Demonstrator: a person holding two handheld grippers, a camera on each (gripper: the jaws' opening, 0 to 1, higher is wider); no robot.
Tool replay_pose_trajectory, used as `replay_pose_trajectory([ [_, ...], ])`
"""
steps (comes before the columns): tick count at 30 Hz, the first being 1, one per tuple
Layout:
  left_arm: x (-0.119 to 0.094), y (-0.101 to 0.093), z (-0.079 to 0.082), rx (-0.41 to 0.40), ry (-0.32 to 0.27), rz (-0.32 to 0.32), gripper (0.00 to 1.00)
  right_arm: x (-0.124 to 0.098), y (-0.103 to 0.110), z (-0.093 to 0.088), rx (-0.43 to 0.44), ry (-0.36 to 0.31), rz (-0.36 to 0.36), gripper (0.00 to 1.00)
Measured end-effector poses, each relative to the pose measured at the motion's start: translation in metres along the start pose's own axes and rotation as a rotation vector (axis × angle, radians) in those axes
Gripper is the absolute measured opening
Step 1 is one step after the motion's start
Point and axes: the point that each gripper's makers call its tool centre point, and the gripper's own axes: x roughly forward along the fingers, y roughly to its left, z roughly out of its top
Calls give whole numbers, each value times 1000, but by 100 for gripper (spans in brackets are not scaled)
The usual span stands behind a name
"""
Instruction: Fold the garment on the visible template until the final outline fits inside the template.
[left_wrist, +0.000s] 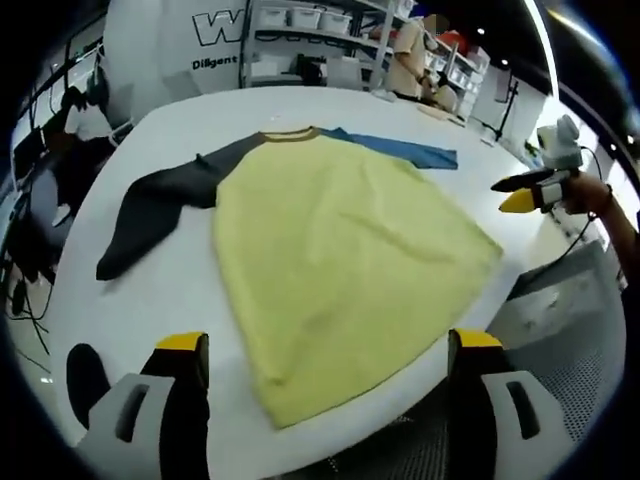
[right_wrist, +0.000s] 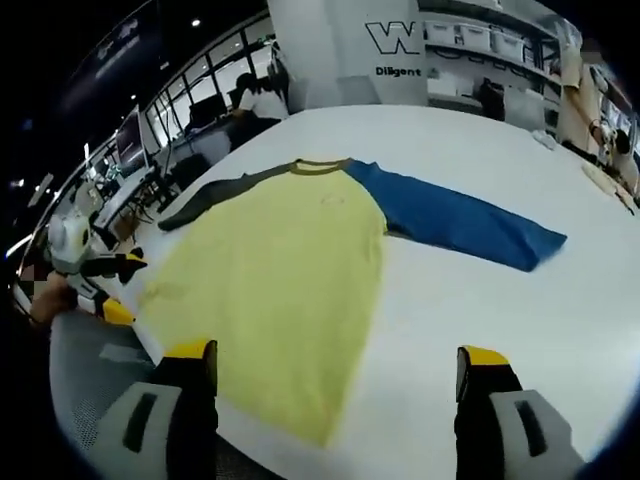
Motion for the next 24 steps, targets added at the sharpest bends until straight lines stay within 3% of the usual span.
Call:
replay_pose_trajectory([
  [5,0,-4,3,29,-14,10,99,-3,-20,17,27,-57,-30,99],
  [19,-2,2,8,43,-38,40,99,-3,-95,53,63,-112,-183,99],
  [20,-2,3,10,40,-45,43,99,0,-105,52,72,-94,-204,99],
  [24,-4,8,12,48,-57,72,99,4,-120,62,97,-119,-205,99],
])
